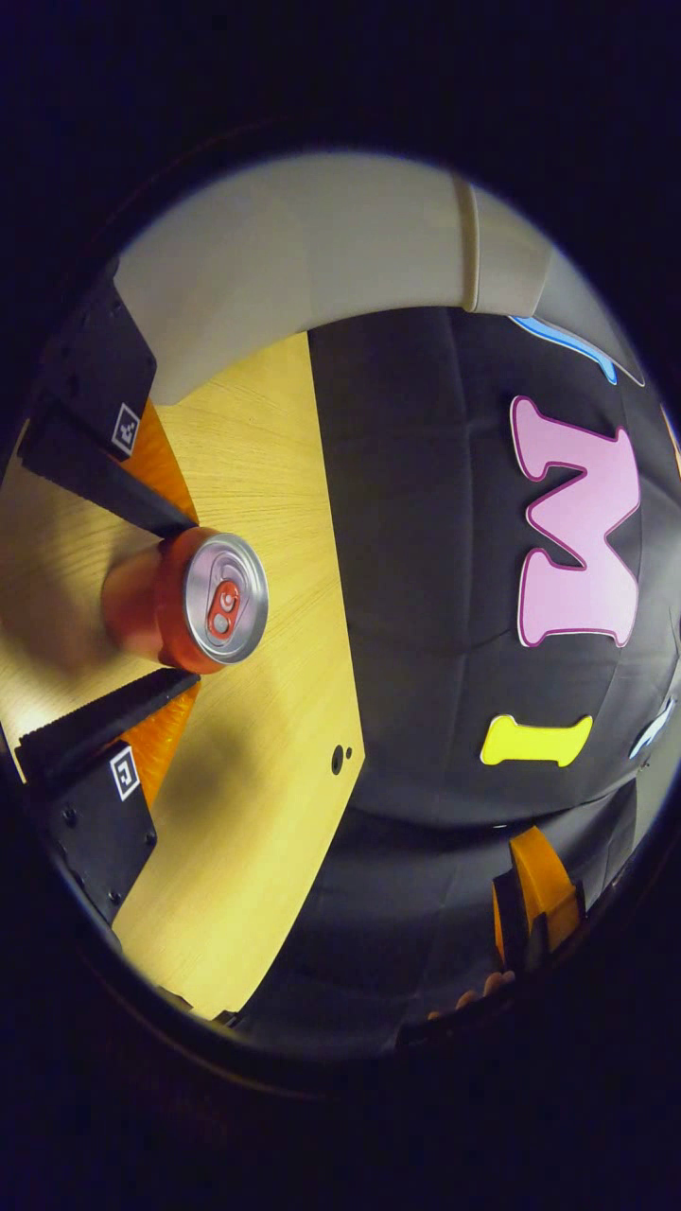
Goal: Press the lid of the desktop garbage bin to open it, pick up the crumpled paper on the desktop and throw it into the bin, then pick up the pop can on the desktop and drop it into the bin, and finally close the garbage bin lid.
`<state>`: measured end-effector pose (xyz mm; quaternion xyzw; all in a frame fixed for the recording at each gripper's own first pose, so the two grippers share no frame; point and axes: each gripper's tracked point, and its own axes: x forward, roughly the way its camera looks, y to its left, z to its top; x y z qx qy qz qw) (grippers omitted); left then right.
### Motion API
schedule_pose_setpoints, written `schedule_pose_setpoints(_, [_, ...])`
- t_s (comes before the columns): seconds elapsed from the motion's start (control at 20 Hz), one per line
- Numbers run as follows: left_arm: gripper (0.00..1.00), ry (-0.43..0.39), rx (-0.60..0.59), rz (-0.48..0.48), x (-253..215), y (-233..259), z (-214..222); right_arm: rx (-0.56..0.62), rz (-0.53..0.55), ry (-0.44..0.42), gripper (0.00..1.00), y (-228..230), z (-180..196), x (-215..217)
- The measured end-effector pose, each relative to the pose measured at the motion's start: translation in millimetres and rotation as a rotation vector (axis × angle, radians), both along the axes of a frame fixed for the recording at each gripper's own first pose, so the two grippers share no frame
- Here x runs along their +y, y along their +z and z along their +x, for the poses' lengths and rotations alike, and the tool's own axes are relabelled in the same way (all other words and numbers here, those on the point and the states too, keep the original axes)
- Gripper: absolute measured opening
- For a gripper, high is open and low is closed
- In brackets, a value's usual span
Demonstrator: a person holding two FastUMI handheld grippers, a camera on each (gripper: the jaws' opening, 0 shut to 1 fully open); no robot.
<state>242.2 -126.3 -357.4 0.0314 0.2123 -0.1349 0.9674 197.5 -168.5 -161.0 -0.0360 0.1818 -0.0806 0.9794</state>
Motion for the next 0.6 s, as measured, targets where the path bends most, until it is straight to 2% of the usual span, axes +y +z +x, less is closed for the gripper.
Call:
schedule_pose_setpoints(0.15, [0.95, 0.008, 0.007, -0.012, 0, -2, 3, 0.004, 0.01, -0.004, 0.97, -3, -3, -4])
schedule_pose_setpoints(0.3, [0.89, 0.006, 0.013, -0.011, -1, 6, -2, -0.002, 0.019, -0.008, 0.98, -1, -3, -5])
schedule_pose_setpoints(0.45, [0.89, -0.011, -0.009, 0.0, -6, 34, -10, 0.0, 0.029, -0.003, 0.97, 2, -8, -3])
schedule_pose_setpoints(0.6, [0.89, -0.038, -0.05, -0.005, -16, 81, -18, -0.008, 0.026, 0.003, 0.97, 11, -15, -3])
